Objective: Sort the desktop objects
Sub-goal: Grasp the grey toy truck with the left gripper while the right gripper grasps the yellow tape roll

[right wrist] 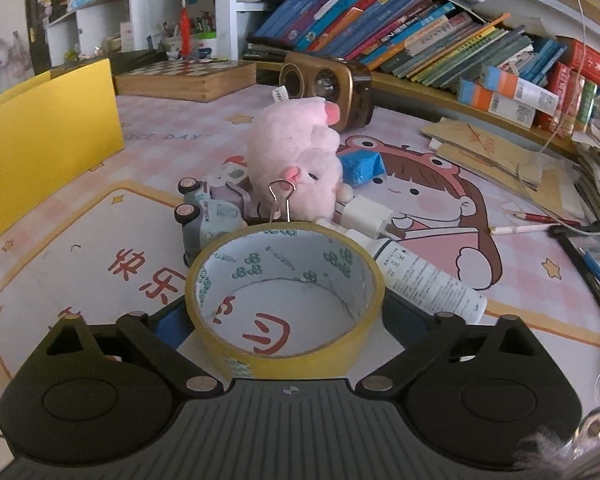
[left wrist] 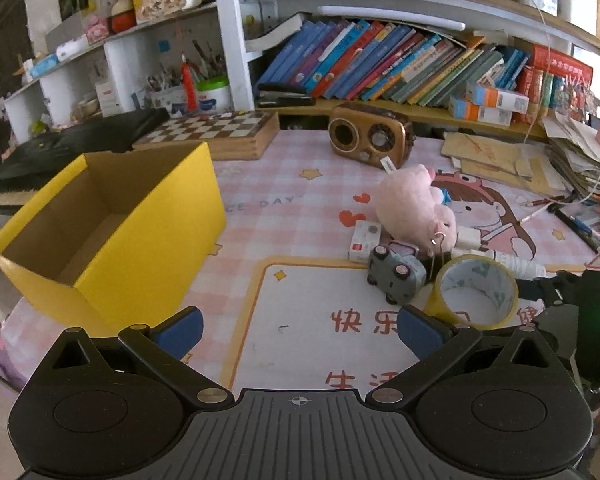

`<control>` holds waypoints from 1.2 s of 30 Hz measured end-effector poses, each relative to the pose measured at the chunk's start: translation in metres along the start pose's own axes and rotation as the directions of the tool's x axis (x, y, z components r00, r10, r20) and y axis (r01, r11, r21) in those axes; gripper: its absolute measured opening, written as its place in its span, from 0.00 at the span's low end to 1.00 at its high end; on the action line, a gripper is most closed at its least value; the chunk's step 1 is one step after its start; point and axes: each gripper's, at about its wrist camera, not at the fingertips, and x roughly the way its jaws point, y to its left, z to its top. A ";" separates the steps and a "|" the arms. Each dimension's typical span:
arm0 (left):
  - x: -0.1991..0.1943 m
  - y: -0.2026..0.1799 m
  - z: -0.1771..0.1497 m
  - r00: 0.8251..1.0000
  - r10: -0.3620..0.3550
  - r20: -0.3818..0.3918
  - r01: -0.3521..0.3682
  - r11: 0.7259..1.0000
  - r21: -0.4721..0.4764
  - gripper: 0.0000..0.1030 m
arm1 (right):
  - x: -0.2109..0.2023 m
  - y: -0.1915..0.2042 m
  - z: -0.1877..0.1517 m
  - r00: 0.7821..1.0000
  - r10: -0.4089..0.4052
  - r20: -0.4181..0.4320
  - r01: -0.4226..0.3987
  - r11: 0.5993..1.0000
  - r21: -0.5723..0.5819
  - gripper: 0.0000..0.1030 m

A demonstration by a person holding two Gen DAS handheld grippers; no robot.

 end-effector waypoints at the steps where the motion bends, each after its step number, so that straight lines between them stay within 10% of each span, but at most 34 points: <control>1: 0.002 -0.001 0.000 1.000 -0.005 0.001 0.005 1.000 0.005 1.00 | -0.001 0.000 0.000 1.000 0.013 0.006 -0.013 1.000 -0.011 0.88; 18: 0.080 -0.045 0.013 0.982 -0.190 -0.009 0.190 0.981 0.036 0.98 | -0.091 -0.033 -0.010 0.998 -0.025 0.054 0.022 0.998 0.057 0.88; 36: 0.127 -0.063 0.016 0.978 -0.199 -0.056 0.203 0.977 0.063 0.54 | -0.115 -0.046 -0.026 0.998 -0.058 0.022 0.055 0.994 0.096 0.88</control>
